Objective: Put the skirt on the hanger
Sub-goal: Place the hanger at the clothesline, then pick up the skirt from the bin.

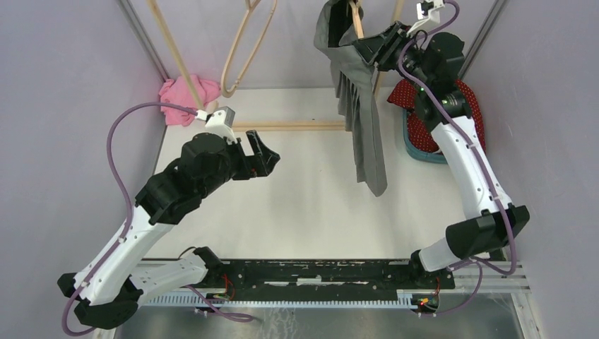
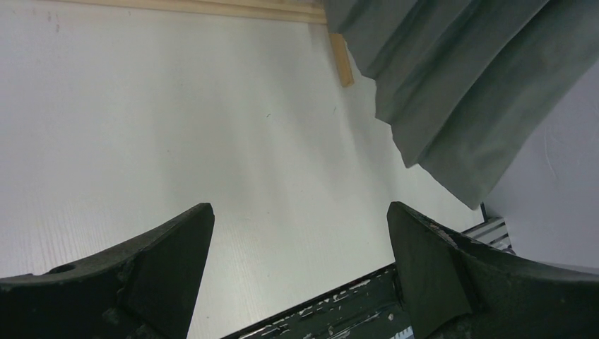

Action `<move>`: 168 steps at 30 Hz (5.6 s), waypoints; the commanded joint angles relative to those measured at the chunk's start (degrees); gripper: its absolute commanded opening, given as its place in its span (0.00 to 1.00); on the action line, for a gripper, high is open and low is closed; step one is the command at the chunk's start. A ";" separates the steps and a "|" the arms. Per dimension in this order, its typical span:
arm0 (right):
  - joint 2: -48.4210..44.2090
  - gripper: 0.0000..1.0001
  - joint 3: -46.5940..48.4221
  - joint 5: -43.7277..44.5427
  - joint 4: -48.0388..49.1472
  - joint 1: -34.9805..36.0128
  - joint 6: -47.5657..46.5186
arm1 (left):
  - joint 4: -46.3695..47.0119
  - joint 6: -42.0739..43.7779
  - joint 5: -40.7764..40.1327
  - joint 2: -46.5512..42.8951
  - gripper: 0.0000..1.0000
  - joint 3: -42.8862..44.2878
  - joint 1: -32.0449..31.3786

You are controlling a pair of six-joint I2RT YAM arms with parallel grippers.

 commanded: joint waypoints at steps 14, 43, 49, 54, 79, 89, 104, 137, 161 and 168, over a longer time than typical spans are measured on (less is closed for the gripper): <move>-15.64 0.54 -5.08 6.18 -15.28 -0.10 -12.29 | 0.38 -0.25 0.05 -4.39 0.99 -0.92 -0.13; -33.64 1.00 -44.08 5.86 -22.36 -0.11 -13.95 | 4.30 -0.80 -2.88 -11.17 0.99 -14.08 -0.15; -35.06 1.00 -45.02 4.93 -22.89 -0.09 -13.88 | 3.55 -1.44 -2.72 -12.28 0.99 -14.22 -0.22; -36.53 1.00 -46.45 3.25 -23.99 -0.14 -13.80 | 3.25 -1.88 -0.49 -12.75 0.99 -15.78 -0.16; -16.32 0.89 -28.92 30.11 -35.30 -11.43 -9.60 | 12.73 -2.08 5.08 -16.24 0.99 -27.64 -0.15; -5.63 0.66 -27.20 30.88 -31.78 -24.81 -4.94 | 21.47 -3.02 10.50 -15.74 0.99 -33.87 -0.15; 2.90 0.61 -27.24 34.27 -26.54 -27.95 1.39 | 26.21 -2.51 12.73 -12.67 0.99 -37.76 -0.16; 5.54 0.01 -22.22 32.83 -20.02 -27.81 1.83 | 26.05 -1.09 11.42 -10.27 0.99 -37.36 0.06; 9.10 0.89 -20.67 40.54 -22.11 -27.69 -0.20 | 30.64 -0.26 15.57 -5.66 0.99 -37.60 0.07; 18.66 0.90 -14.69 40.57 -24.37 -27.64 0.20 | 35.13 -1.43 19.35 -3.43 0.99 -39.38 0.02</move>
